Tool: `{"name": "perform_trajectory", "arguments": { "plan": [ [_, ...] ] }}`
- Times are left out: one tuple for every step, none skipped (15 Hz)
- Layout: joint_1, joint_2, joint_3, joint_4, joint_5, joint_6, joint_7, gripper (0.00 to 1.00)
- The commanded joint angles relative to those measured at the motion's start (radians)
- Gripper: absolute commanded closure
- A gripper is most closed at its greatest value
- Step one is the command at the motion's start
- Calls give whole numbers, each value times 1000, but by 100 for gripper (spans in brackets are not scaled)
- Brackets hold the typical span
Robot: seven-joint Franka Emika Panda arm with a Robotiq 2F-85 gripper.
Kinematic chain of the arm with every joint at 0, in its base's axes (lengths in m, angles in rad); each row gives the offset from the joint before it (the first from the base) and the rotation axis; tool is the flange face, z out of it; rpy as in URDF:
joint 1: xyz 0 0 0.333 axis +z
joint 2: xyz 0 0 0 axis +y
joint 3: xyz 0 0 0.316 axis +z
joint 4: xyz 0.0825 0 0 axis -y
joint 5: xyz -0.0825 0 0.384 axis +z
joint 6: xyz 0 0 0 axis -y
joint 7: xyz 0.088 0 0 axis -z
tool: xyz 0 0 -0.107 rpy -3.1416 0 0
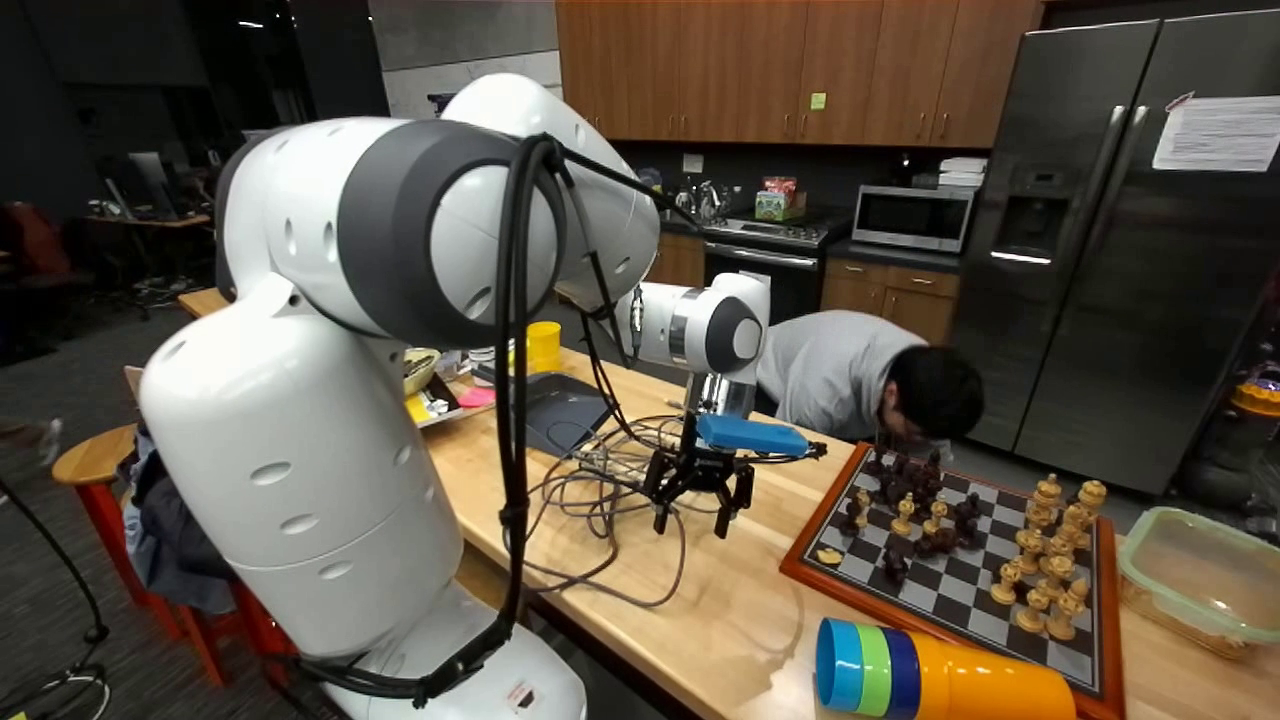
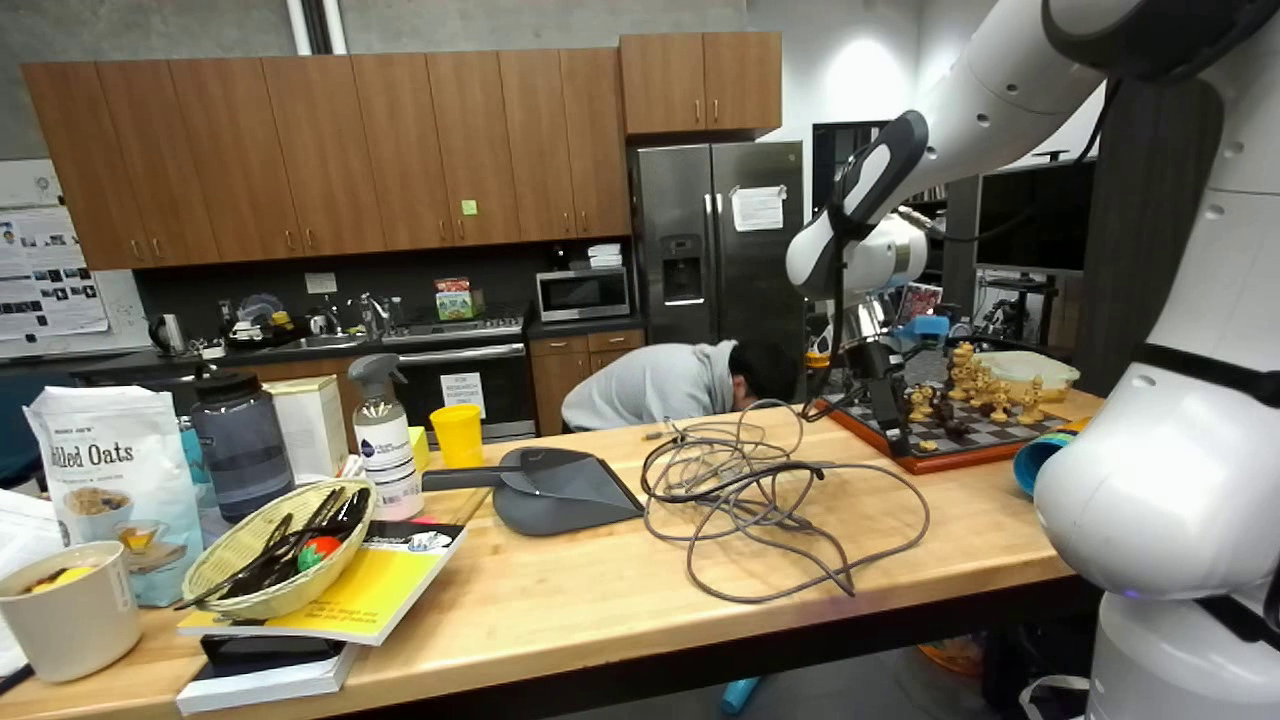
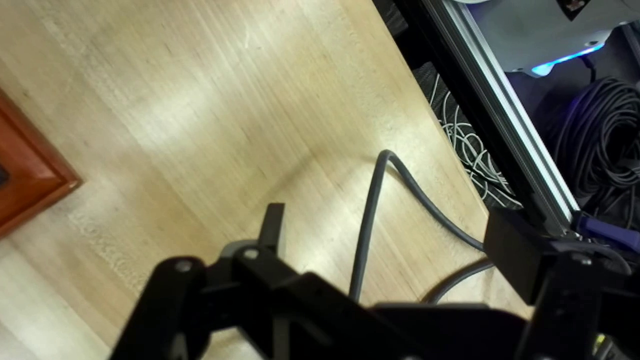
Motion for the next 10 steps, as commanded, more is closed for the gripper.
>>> {"name": "perform_trajectory", "arguments": {
  "plan": [
    [-6, -9, -3, -28, -2, 33, -15, 0],
    [-6, -11, -3, -38, -1, 41, -15, 0],
    [-6, -13, -3, -46, 0, 49, -14, 0],
    [-6, -13, -3, -53, 1, 54, -14, 0],
    [-5, -12, -3, -58, 2, 58, -14, 0],
    [-5, -10, -3, -62, 2, 62, -12, 0],
    [-5, -11, -2, -67, 3, 65, -11, 0],
    [-5, -11, -2, -71, 4, 68, -10, 0],
    [-4, -14, -1, -77, 4, 70, -9, 0],
    [-3, -16, 0, -82, 3, 72, -8, 0]
  ]
}}
